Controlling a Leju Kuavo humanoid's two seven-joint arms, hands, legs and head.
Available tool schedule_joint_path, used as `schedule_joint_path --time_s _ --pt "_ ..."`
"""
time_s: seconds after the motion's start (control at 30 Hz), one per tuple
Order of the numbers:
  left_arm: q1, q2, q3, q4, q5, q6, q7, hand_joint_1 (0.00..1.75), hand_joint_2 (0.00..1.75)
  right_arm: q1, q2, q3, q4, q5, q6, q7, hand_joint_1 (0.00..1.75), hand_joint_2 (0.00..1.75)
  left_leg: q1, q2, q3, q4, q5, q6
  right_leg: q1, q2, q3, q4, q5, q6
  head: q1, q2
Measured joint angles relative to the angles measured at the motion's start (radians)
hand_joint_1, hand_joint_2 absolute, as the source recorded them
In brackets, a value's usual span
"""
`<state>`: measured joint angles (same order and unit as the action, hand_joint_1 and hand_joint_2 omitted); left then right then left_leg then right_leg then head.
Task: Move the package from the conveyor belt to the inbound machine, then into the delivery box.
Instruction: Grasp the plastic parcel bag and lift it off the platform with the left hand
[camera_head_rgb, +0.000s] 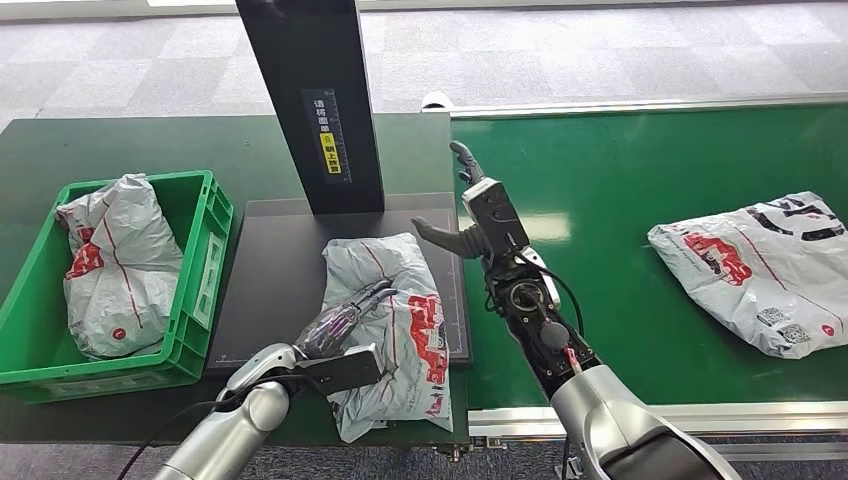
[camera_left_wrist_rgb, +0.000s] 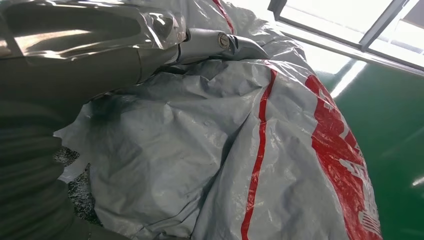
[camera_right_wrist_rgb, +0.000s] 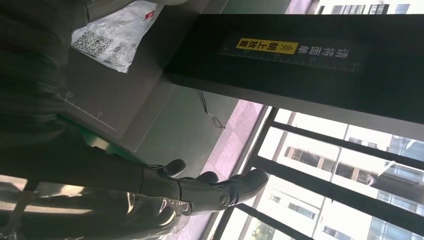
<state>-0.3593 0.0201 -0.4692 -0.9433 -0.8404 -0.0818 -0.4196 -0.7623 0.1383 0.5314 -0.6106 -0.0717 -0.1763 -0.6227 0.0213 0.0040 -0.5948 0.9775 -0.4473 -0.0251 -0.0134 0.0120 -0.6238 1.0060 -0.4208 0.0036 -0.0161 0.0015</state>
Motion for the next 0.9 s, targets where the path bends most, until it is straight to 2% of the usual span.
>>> schedule_joint_path --time_s 0.03,0.07,0.17,0.2,0.3,0.43,0.57,0.67,0.9 --pt "0.000 0.000 0.000 0.000 0.000 -0.001 0.000 0.10 1.75 0.000 0.000 0.002 0.001 0.000 0.000 0.000 0.00 1.75 0.000 0.000 0.000 0.000 0.000 0.000 0.000 0.000 0.000 0.000 0.000 0.000 0.000 0.000" --pt "0.000 0.000 -0.001 0.000 0.000 -0.002 -0.001 0.38 1.75 0.000 0.000 0.003 0.003 0.000 0.001 0.001 0.00 1.75 0.000 0.000 0.000 0.000 0.000 0.000 0.000 0.000 0.000 0.000 0.000 0.000 0.000 0.000" --pt "0.000 0.000 -0.002 0.000 0.000 -0.002 -0.002 1.52 1.75 0.000 -0.001 0.006 0.005 0.001 0.002 0.002 0.00 1.75 0.000 0.000 0.000 0.000 0.000 0.000 0.000 0.000 0.000 0.000 0.000 0.000 0.000 0.000" --pt "-0.001 0.000 -0.003 0.000 0.000 -0.002 -0.003 1.68 1.75 0.000 -0.001 0.007 0.005 0.001 0.002 0.003 0.00 1.75 0.000 0.000 0.000 0.000 0.000 0.000 0.000 0.000 0.000 0.000 0.000 0.000 0.000 0.000" --pt "-0.006 0.000 -0.006 0.000 0.000 -0.001 -0.006 1.73 1.75 0.001 -0.004 0.008 0.006 0.001 0.002 0.003 0.00 1.75 0.000 -0.001 0.000 0.000 0.000 0.000 0.000 -0.001 0.001 0.000 0.000 0.000 0.000 0.000" --pt "-0.007 0.000 -0.009 -0.001 -0.009 0.058 -0.029 1.66 0.00 0.005 -0.008 0.008 0.005 0.001 0.001 -0.001 0.00 1.75 0.000 -0.002 0.001 0.000 0.000 0.000 0.000 -0.001 0.001 0.000 0.000 0.000 0.000 0.000" --pt "0.012 -0.001 -0.013 -0.011 -0.059 0.220 -0.048 1.68 0.00 0.013 -0.014 0.007 0.004 0.000 0.007 -0.003 0.00 1.75 0.000 -0.001 0.001 0.000 0.000 0.000 0.000 -0.001 0.001 0.000 0.000 0.000 0.000 0.000" --pt "0.022 -0.001 -0.015 -0.016 -0.073 0.263 -0.051 1.75 0.00 0.017 -0.018 0.007 0.003 0.000 0.010 -0.004 0.00 1.75 0.000 0.000 0.001 0.000 0.000 0.000 0.000 -0.001 0.001 0.000 0.000 0.000 0.000 0.000" --pt "0.051 0.001 -0.019 -0.027 -0.118 0.374 -0.036 1.75 0.00 0.017 -0.018 0.007 0.003 0.004 0.035 -0.013 0.00 1.75 0.000 0.000 0.001 0.000 0.000 0.000 0.000 -0.001 0.001 0.000 0.000 0.000 0.000 0.000"
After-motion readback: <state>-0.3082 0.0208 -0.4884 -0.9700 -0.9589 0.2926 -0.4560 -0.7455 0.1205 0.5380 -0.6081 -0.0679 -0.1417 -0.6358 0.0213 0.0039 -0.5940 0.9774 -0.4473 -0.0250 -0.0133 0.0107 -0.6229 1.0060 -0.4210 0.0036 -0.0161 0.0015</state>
